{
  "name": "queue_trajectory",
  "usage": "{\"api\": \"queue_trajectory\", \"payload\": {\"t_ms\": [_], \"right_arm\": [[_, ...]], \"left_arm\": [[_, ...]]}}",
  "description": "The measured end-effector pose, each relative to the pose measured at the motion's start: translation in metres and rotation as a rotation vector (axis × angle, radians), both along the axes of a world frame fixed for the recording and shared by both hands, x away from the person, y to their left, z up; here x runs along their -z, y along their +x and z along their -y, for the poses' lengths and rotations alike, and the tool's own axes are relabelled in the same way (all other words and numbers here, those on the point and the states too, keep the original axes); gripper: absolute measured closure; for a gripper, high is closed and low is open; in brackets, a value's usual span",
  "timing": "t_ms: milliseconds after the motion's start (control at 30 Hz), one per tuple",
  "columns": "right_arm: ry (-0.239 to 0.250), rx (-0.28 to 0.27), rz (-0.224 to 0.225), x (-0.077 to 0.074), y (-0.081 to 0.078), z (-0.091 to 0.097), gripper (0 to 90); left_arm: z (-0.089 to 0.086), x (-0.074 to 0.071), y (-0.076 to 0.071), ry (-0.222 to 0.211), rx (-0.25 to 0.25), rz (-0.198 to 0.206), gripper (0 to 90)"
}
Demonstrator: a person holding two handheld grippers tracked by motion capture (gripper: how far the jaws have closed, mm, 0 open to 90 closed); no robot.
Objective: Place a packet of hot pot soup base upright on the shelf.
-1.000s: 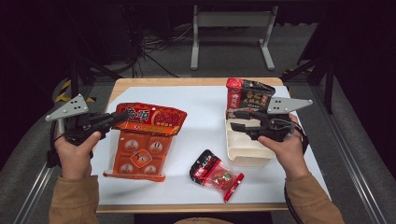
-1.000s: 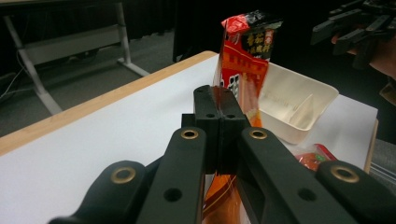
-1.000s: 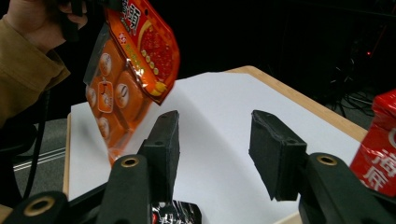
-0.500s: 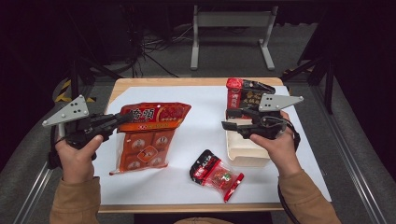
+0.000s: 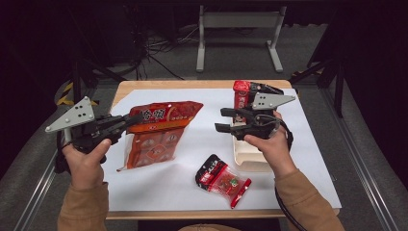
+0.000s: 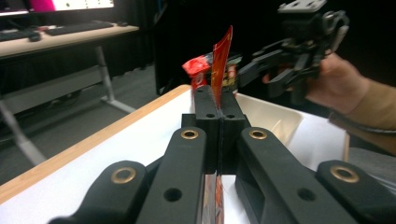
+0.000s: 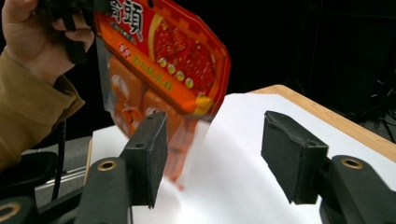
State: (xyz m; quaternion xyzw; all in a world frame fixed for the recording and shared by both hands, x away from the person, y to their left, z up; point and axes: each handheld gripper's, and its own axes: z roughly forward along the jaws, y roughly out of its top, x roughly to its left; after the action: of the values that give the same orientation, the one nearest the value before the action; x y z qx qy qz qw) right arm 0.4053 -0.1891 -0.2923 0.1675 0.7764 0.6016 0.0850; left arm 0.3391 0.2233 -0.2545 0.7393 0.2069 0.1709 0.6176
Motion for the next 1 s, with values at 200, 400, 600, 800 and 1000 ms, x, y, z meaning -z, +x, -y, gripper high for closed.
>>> {"api": "queue_trajectory", "payload": {"t_ms": [200, 400, 600, 800, 1000], "right_arm": [[0.035, -0.047, -0.008, 0.004, 0.003, -0.015, 36.9], [0.053, -0.081, -0.006, 0.007, 0.005, -0.028, 36.3], [0.077, -0.104, -0.014, 0.01, 0.008, -0.034, 37.2], [0.07, -0.132, -0.018, 0.014, 0.01, -0.041, 42.3], [0.073, -0.188, -0.023, 0.015, 0.008, -0.046, 55.6]], "left_arm": [[0.014, -0.002, -0.004, -0.008, 0.064, 0.01, 90.0], [0.025, -0.004, -0.007, -0.014, 0.099, 0.022, 90.0], [0.029, -0.003, -0.007, -0.019, 0.116, 0.025, 90.0], [0.031, -0.002, -0.007, -0.025, 0.124, 0.031, 90.0], [0.032, 0.0, -0.006, -0.032, 0.124, 0.03, 90.0]]}}
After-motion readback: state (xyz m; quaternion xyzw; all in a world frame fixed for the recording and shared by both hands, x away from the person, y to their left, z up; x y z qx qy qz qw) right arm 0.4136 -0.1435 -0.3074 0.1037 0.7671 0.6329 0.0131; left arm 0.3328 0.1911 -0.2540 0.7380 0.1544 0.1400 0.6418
